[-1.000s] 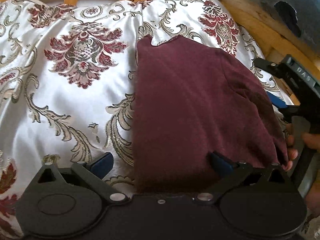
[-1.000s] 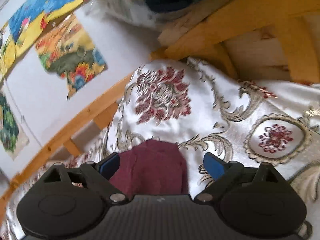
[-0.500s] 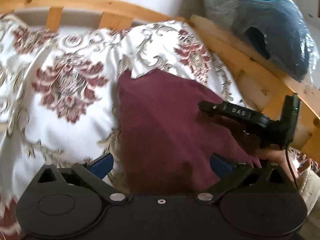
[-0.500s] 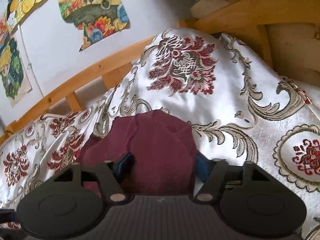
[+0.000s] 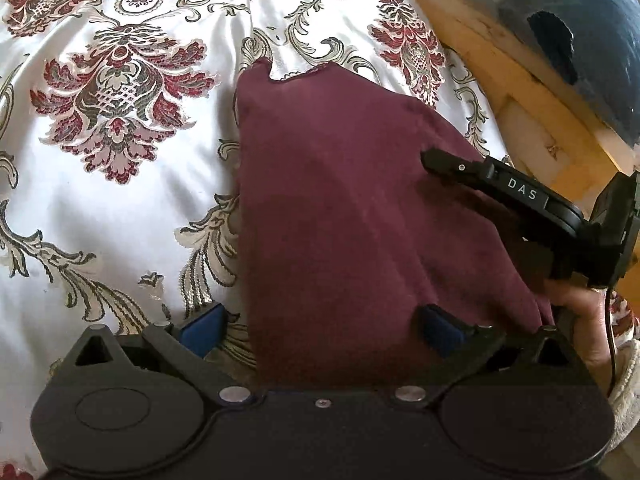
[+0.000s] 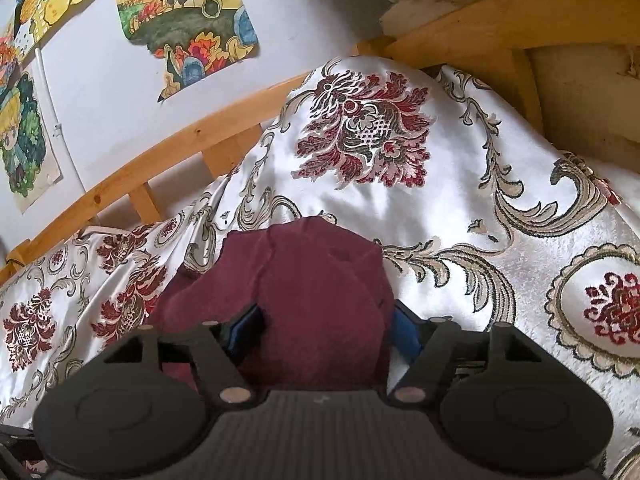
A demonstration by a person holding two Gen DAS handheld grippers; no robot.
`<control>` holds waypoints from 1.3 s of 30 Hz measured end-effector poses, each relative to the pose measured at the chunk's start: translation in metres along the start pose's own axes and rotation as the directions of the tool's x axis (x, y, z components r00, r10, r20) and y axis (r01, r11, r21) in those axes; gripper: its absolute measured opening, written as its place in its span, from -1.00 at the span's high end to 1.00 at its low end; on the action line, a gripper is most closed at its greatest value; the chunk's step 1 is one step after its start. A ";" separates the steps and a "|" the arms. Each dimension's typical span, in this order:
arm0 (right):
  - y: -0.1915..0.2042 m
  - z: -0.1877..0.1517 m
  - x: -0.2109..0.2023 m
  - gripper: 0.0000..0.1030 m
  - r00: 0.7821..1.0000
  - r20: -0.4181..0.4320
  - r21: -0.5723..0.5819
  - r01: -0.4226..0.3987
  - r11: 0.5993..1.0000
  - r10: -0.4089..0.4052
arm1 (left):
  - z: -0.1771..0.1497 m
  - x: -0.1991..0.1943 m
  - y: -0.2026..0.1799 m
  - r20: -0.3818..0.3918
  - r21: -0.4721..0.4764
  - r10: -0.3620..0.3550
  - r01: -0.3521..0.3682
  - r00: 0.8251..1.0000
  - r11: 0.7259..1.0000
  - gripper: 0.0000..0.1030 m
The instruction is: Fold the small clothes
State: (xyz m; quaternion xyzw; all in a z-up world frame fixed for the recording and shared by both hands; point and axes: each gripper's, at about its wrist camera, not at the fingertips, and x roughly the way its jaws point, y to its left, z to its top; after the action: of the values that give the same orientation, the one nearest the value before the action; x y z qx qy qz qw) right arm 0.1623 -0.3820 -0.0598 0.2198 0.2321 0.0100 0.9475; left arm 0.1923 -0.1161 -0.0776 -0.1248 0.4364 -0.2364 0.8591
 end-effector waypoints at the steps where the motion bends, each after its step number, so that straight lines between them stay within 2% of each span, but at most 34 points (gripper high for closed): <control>1: 0.001 0.000 0.000 -0.47 1.000 -0.001 -0.004 0.002 1.000 -0.002 | -0.001 0.000 0.000 0.001 0.000 0.001 -0.001 1.000 1.000 -0.99; 5: 0.002 -0.001 0.001 -0.49 1.000 -0.003 -0.012 0.007 1.000 -0.007 | -0.003 0.000 -0.003 0.012 0.007 0.012 -0.012 1.000 1.000 -0.99; 21: 0.007 -0.003 0.000 -0.79 1.000 -0.014 -0.038 -0.004 0.999 0.003 | -0.015 -0.006 -0.002 0.066 0.008 0.012 -0.013 0.998 1.000 -0.99; 25: 0.008 -0.003 0.000 -0.82 1.000 -0.013 -0.037 -0.001 0.999 0.001 | -0.013 -0.016 -0.002 0.038 -0.043 0.029 -0.027 0.999 0.999 -0.99; 30: 0.009 -0.003 -0.001 -0.83 1.000 -0.011 -0.032 0.008 0.999 -0.008 | -0.008 -0.031 0.008 0.071 -0.071 0.032 -0.027 0.997 0.997 -0.99; 35: 0.013 -0.004 0.001 -0.86 1.000 -0.007 -0.046 0.024 0.999 -0.025 | -0.003 -0.024 0.024 0.040 -0.152 0.012 -0.006 0.999 0.988 -0.99; 39: 0.013 -0.006 -0.001 -0.83 0.999 0.019 -0.027 0.041 0.999 -0.040 | 0.001 -0.012 0.023 0.027 -0.137 0.006 -0.002 1.000 0.991 -0.99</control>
State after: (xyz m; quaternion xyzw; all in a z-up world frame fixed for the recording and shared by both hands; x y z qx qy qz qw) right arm 0.1596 -0.3678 -0.0581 0.2020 0.2274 -0.0080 0.9526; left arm 0.1936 -0.0904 -0.0785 -0.1857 0.4399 -0.2024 0.8550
